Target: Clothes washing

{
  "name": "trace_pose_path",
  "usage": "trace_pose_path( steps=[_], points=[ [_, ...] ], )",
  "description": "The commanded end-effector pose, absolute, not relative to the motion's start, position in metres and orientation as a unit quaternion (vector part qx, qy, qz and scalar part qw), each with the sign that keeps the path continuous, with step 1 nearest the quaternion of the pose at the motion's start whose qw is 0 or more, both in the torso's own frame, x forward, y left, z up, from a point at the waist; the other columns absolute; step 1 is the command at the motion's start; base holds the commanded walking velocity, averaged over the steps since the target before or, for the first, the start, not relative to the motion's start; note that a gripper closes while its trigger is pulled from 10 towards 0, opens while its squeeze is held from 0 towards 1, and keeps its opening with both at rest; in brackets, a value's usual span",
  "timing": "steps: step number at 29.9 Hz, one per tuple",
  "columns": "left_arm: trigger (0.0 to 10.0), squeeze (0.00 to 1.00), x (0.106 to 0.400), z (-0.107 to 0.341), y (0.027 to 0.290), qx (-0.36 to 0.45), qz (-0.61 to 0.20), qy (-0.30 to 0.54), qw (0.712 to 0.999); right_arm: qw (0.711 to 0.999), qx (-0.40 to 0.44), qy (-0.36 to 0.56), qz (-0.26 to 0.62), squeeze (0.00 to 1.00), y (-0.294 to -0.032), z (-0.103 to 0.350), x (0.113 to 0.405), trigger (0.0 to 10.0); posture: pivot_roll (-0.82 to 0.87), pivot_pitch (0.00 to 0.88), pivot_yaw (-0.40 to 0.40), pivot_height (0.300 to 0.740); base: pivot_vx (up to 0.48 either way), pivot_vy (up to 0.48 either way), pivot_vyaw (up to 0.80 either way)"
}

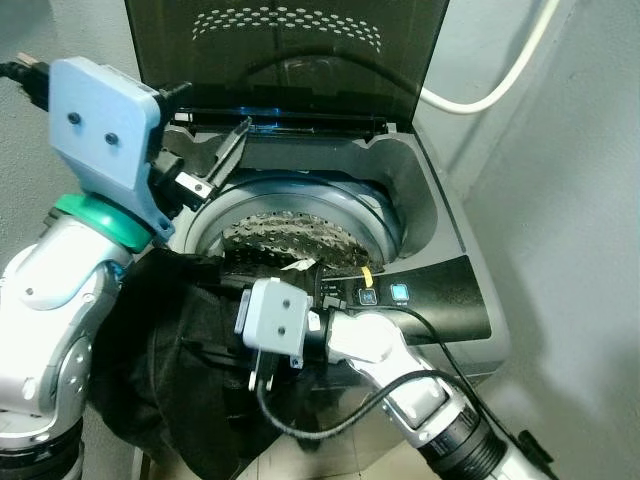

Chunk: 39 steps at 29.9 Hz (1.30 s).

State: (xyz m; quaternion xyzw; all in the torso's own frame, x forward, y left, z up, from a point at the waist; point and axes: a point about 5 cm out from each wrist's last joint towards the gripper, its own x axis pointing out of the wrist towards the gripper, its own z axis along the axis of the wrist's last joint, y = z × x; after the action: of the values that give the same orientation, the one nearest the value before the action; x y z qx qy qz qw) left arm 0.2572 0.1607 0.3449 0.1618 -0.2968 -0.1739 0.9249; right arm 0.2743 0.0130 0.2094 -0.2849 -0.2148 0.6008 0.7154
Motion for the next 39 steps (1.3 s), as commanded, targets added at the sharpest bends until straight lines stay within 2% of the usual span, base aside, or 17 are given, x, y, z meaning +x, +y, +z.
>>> trace_pose_path(
  steps=[1, 2, 5, 6, 22, 31, 32, 33, 34, 35, 38, 39],
  points=[
    [10.0, 0.0, 0.258, 0.342, 0.159, 0.164, -0.175, -0.296, 0.925, 0.708, -0.315, -0.171, 0.608, 0.0, 0.01, 0.19, 0.276, 10.0, 0.17, 0.107, 0.002, 0.74, 0.0, 0.0, 0.0],
    [10.0, 0.0, 0.258, 0.342, 0.159, 0.164, -0.176, -0.295, 0.925, 0.707, -0.319, -0.17, 0.607, 0.0, 0.01, 0.189, 0.276, 6.5, 0.17, 0.107, 0.002, 0.74, 0.0, 0.0, 0.0],
    [10.0, 0.0, 0.259, 0.342, 0.159, 0.163, -0.176, -0.295, 0.925, 0.706, -0.328, -0.171, 0.604, 0.0, 0.011, 0.188, 0.277, 6.5, 0.17, 0.107, 0.002, 0.74, 0.0, 0.0, 0.0],
    [10.0, 0.0, 0.259, 0.341, 0.159, 0.162, -0.176, -0.294, 0.925, 0.704, -0.326, -0.166, 0.608, 0.0, 0.01, 0.188, 0.277, 0.0, 0.17, 0.112, -0.002, 0.74, 0.0, 0.0, 0.0],
    [10.0, 0.0, 0.258, 0.338, 0.158, 0.153, -0.167, -0.293, 0.929, 0.692, -0.325, -0.137, 0.63, 0.0, 0.005, 0.187, 0.276, 0.0, 0.16, 0.126, -0.02, 0.74, 0.0, 0.0, 0.0],
    [10.0, 0.0, 0.258, 0.332, 0.157, 0.153, -0.163, -0.286, 0.932, 0.71, -0.285, -0.147, 0.627, 0.0, -0.002, 0.201, 0.278, 0.0, 0.15, 0.13, -0.029, 0.74, 0.0, 0.0, 0.0],
    [10.0, 0.0, 0.258, 0.332, 0.157, 0.153, -0.162, -0.286, 0.932, 0.728, -0.257, -0.168, 0.613, 0.0, -0.005, 0.215, 0.282, 0.0, 0.15, 0.129, -0.031, 0.74, 0.0, 0.0, 0.0],
    [10.0, 0.0, 0.258, 0.332, 0.157, 0.153, -0.162, -0.286, 0.932, 0.728, -0.257, -0.168, 0.613, 0.0, -0.005, 0.215, 0.282, 0.0, 0.15, 0.129, -0.031, 0.74, 0.0, 0.0, 0.0],
    [10.0, 0.0, 0.258, 0.332, 0.157, 0.153, -0.161, -0.287, 0.932, 0.746, -0.224, -0.199, 0.594, 0.0, -0.009, 0.232, 0.285, 4.7, 0.15, 0.129, -0.031, 0.74, 0.0, 0.0, 0.0],
    [10.0, 0.0, 0.258, 0.333, 0.157, 0.152, -0.161, -0.288, 0.932, 0.76, -0.197, -0.217, 0.58, 0.0, -0.013, 0.247, 0.288, 10.0, 0.15, 0.129, -0.029, 0.74, 0.0, 0.0, 0.0],
    [10.0, 0.0, 0.258, 0.334, 0.157, 0.152, -0.161, -0.289, 0.931, 0.767, -0.181, -0.228, 0.572, 0.0, -0.016, 0.257, 0.29, 10.0, 0.15, 0.128, -0.027, 0.74, 0.0, 0.0, 0.0],
    [10.0, 0.0, 0.259, 0.335, 0.157, 0.153, -0.162, -0.29, 0.931, 0.764, -0.203, -0.222, 0.571, 0.71, -0.017, 0.258, 0.292, 10.0, 0.15, 0.126, -0.024, 0.74, 0.0, 0.0, 0.0]
  ],
)
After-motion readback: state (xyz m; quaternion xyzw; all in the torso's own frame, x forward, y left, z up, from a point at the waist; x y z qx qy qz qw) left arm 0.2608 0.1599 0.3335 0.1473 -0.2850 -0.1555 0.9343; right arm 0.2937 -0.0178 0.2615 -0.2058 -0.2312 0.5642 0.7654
